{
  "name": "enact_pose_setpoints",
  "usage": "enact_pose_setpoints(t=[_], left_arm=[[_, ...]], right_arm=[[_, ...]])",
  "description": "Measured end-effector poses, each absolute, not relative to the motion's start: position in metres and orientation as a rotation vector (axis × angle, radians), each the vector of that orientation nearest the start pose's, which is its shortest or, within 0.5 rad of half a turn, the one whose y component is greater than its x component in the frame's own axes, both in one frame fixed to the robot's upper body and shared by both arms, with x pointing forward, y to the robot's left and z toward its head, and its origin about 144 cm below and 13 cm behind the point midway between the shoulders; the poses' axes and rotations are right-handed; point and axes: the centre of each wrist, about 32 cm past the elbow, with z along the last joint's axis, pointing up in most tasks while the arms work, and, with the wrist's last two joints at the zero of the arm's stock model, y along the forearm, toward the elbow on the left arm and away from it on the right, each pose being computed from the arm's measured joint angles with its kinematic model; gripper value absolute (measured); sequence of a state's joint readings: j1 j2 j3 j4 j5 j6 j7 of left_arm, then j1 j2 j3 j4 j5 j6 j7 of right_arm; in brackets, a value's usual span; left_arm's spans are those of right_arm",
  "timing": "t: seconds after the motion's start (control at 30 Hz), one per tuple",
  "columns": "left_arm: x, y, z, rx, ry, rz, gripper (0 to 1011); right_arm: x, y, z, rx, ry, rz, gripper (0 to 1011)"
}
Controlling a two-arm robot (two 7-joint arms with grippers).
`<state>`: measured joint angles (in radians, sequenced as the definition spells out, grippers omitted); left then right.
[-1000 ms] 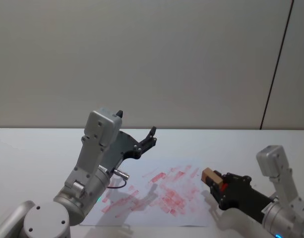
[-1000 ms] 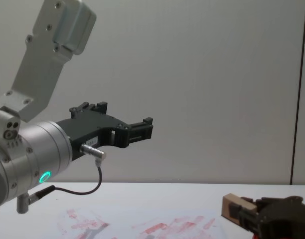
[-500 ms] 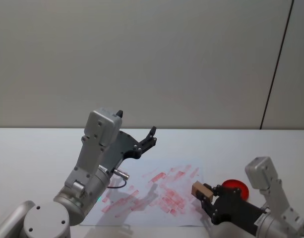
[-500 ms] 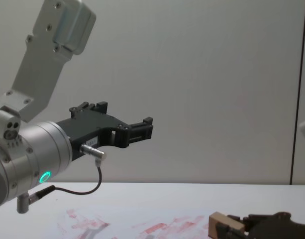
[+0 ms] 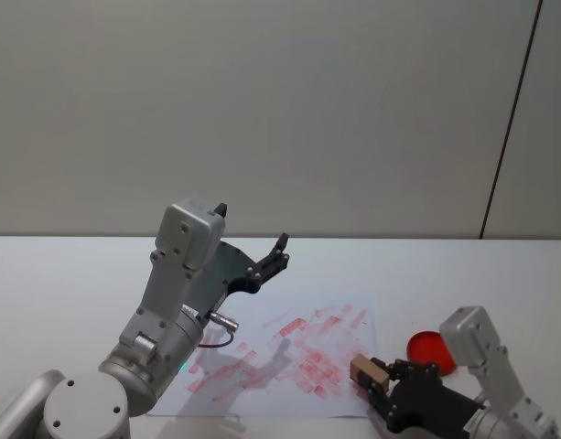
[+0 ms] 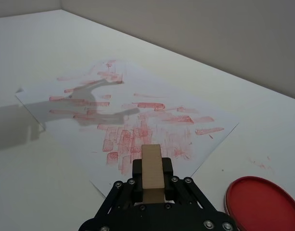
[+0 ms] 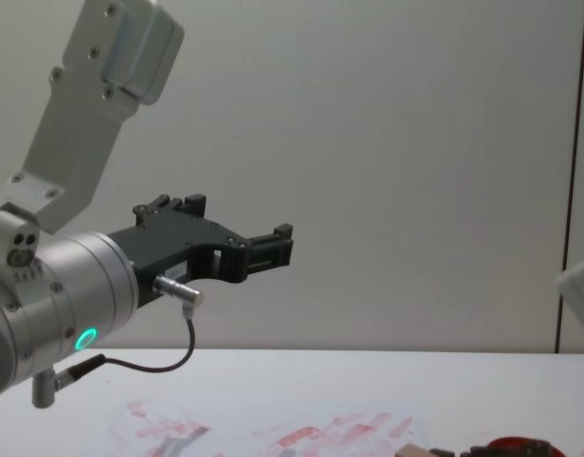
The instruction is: Use the one hand to pick up the stamp and affix it onto the A4 paper.
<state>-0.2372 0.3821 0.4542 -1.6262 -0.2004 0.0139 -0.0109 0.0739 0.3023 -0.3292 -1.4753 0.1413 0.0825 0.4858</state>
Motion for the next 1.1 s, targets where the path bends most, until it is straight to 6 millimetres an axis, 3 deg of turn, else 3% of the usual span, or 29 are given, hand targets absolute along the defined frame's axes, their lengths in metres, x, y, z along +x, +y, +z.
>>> enact_pose_setpoints(t=[0.57,1.1], left_arm=[[0.4920,0.1984,1.2044,0.061,-0.268,1.124,1002],[0.4920,0.1984,1.2044,0.061,-0.268,1.124,1002]], right_arm=[[0.4672,-0.2219,1.1119,-0.310,0.050,-0.785,217],[0.4674,-0.2196,1.1178,-0.277,0.050,-0.791,217]])
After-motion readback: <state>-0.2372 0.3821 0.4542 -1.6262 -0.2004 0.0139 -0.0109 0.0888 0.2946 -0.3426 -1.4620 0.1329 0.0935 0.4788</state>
